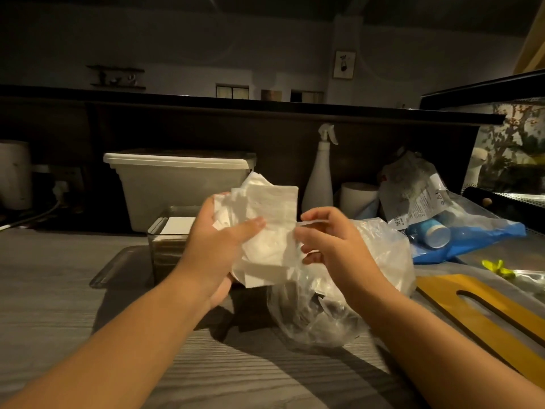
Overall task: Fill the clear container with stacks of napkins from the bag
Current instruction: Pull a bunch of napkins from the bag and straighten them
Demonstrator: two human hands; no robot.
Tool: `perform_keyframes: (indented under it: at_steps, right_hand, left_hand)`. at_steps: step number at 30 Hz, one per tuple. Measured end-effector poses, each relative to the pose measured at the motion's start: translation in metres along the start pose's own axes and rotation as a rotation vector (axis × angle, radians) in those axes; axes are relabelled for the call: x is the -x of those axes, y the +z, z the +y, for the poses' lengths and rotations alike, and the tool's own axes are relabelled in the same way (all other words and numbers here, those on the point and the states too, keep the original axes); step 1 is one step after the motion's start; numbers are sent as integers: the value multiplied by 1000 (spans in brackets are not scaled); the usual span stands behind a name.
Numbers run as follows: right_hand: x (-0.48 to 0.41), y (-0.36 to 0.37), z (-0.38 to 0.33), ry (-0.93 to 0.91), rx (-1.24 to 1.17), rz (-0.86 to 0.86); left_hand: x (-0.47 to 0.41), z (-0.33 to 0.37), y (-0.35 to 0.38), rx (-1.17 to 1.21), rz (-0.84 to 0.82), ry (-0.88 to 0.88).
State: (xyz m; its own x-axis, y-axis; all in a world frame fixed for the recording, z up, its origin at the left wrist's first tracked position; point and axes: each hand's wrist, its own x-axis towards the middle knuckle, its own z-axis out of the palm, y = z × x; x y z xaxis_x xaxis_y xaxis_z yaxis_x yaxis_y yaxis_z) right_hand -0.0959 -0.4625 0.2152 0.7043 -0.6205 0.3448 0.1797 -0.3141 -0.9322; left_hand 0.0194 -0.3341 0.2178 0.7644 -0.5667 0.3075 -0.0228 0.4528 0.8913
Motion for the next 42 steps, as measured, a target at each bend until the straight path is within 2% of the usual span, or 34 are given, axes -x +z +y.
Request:
perform_keyframes:
  at_steps: [2,4,15,22,27,31,34,42]
  right_hand:
    - [2,0,2,120,-199,-180]
    - [5,5,1,173,-189,-256]
    - [5,3,-6,191,-212,-188]
    - [6,2,-12,111,-305,-179]
    - [8,-2,-19,12,-242,-147]
    - [9,-6,-25,-66,-153,-41]
    - [9,-5,-27,-61,-201,41]
    - [16,-4,-33,-125,-260,-42]
  left_hand:
    - [-4,5,-6,59,31,-2]
    - [-5,7,-9,62,42,-3]
    - [-4,5,-5,130,-14,-94]
    - [2,6,2,227,8,-240]
    - [12,-1,12,264,2,-318]
    - [13,0,15,271,64,-323]
    - [13,2,15,269,107,-301]
    - [17,5,16,269,87,-319]
